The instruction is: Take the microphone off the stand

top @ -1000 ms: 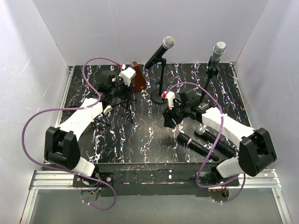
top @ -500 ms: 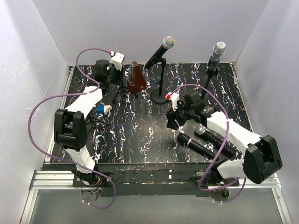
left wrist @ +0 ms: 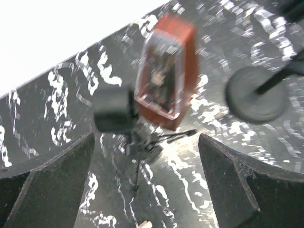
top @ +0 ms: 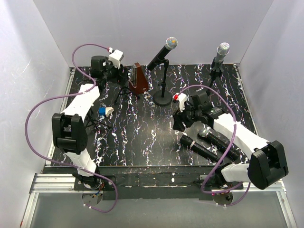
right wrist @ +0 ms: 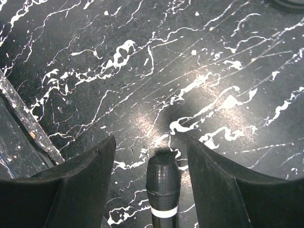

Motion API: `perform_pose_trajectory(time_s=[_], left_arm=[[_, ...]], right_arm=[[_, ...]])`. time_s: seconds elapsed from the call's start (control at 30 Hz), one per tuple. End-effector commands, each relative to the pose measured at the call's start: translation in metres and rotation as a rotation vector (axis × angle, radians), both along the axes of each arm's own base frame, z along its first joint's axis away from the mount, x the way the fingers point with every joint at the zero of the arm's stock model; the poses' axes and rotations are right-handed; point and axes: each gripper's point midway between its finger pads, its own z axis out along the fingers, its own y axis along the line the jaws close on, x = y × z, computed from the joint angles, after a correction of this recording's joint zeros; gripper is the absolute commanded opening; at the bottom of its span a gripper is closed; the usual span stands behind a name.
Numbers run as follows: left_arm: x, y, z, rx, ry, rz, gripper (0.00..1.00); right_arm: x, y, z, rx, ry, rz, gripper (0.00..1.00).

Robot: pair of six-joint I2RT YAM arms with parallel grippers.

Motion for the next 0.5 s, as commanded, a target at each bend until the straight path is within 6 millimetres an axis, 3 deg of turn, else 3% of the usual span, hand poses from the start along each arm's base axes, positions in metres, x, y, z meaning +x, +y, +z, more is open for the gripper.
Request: perform_pose_trajectory(time_s=[0.0,0.07,0.23,0.37,0.47], left_arm=[[-0.042,-0.048,0.14,-0.155,-0.222,-0.293,0.91],[-0.053,-0.071,0.162,-0.24,-0.203,-0.403,0.91],[-0.069,-0.135,0.192,-0.294,-0.229,-0.617,0.91],[-0.074,-0.185,0.191,-0.241,-0.293,-0.695,0.9],[-0.07,-0.209,0.184,-0.215,-0.317,-0.698,0.89]], right_arm=[[0.013,-0.002,0.034,0.078,-0.01,-0.026,0.69],[0.016,-0.001,0.042,0.096,-0.015,-0.022,0.69],[0.024,0.001,0.046,0.102,-0.011,-0.03,0.69],[0.026,0.001,0.038,0.105,0.015,-0.051,0.69],[0.026,0.005,0.04,0.122,0.02,-0.051,0.69]])
